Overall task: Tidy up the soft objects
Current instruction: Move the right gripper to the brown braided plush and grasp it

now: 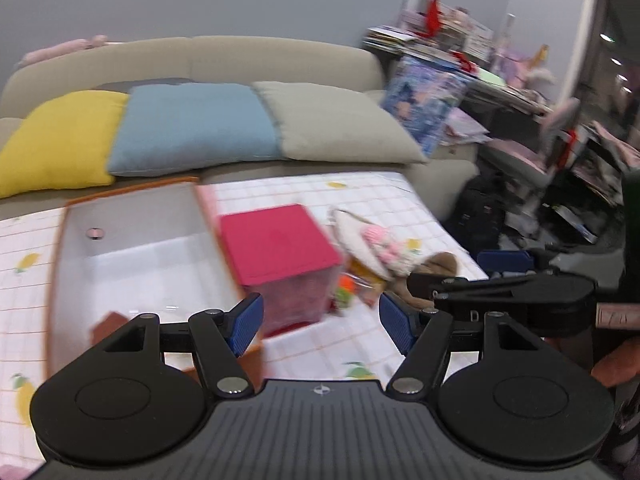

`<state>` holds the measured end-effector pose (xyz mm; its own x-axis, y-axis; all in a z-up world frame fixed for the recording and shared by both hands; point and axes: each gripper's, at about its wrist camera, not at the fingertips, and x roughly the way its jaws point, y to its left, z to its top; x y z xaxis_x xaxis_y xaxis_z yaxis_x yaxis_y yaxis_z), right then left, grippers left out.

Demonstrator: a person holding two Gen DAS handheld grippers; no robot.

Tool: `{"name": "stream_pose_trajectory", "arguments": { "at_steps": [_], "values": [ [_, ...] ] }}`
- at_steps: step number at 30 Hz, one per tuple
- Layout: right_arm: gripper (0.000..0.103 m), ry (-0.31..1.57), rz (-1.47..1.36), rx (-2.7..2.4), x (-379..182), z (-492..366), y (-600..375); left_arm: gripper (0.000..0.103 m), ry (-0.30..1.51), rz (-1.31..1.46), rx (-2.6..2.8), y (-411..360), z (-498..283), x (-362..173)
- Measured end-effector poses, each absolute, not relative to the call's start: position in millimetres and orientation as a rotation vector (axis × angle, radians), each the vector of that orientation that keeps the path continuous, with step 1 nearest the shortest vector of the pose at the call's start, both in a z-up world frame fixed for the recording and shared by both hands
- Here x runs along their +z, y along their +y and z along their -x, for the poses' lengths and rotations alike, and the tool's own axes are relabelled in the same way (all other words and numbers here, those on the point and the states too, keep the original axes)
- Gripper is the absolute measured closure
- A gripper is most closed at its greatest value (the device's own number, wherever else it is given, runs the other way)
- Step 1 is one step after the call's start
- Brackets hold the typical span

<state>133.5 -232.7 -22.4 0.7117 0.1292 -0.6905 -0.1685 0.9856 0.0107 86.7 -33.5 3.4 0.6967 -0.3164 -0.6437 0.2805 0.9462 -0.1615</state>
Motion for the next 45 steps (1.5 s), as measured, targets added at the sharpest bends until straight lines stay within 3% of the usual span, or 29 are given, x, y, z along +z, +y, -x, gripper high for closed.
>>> {"name": "stream_pose_trajectory", "arguments": {
  "at_steps": [8,19,32,40,41,43,45],
  "values": [
    [0.02,0.768,0.031,-0.018,-56.5,-108.7,-279.5,0.025,0.689,-0.046,-0.395,-80.1,-82.4,-27.6],
    [0.021,0.927,-0.132,-0.11,-97.5,-125.4,-314.2,0.034,0.83,-0.045,-0.473,-98.5,-105.5,-69.7],
    [0.019,0.966,0.131,-0.003,-127.0,-207.1,-328.0,0.036,0.855,-0.082,-0.44,-126.5,-156.9,-77.0],
    [0.019,1.054,0.114,0.081,-154.8,-239.0,-323.6,0.038,0.849,-0.139,-0.431,-152.1,-179.4,-80.5],
    [0.02,1.061,0.115,0.087,-157.1,-240.4,-322.3,0.039,0.852,-0.146,-0.431,-154.4,-181.3,-81.4],
    [0.035,1.089,0.124,0.094,-161.6,-242.6,-319.4,0.039,0.855,-0.158,-0.432,-157.8,-185.2,-82.9],
    [0.042,1.097,0.127,0.097,-163.3,-241.7,-318.7,0.039,0.853,-0.168,-0.434,-160.9,-187.1,-83.0]
  ]
}}
